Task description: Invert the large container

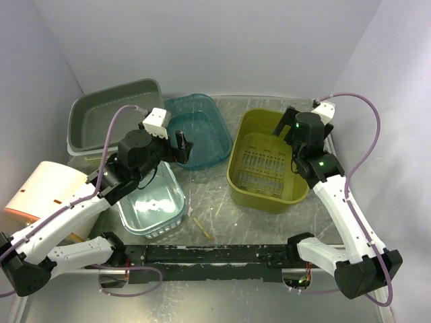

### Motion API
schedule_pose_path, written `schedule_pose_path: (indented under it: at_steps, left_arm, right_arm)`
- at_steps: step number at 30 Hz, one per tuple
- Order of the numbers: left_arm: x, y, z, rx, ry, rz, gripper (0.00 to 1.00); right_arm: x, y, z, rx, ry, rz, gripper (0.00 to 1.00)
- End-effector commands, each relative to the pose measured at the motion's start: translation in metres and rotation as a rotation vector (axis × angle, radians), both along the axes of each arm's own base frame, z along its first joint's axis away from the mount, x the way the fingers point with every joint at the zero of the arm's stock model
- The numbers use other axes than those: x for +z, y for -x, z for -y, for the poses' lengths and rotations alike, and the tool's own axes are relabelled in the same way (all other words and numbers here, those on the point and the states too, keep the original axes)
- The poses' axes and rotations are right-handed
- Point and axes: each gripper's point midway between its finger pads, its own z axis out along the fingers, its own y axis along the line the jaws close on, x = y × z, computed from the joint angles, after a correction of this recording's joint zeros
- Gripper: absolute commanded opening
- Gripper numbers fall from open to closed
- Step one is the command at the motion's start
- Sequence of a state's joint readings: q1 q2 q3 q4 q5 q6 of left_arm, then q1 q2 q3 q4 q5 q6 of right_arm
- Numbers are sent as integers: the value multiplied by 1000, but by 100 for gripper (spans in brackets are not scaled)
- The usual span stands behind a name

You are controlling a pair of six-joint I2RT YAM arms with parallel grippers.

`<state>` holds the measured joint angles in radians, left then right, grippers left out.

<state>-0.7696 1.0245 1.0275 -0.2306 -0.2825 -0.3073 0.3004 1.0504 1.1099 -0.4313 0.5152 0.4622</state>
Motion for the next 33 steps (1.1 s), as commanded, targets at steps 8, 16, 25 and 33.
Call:
schedule_pose_path:
  at_steps: [8,16,25,33]
  left_arm:
    - [31,-3,0,21,90,74,100]
    - [18,-9,-4,65,73,51,100]
    - [5,-3,-2,23,-3,-5,100]
    - [-6,-2,3,2,-15,-32,99]
  right_arm:
    - [-6,7,20,-125,12,-1,100]
    - [-21,3,4,-65,-42,-26,100]
    - [-46,-29,-103,305,-244,-149,100]
    - [-97,-35,-163,250,-38,-359,100]
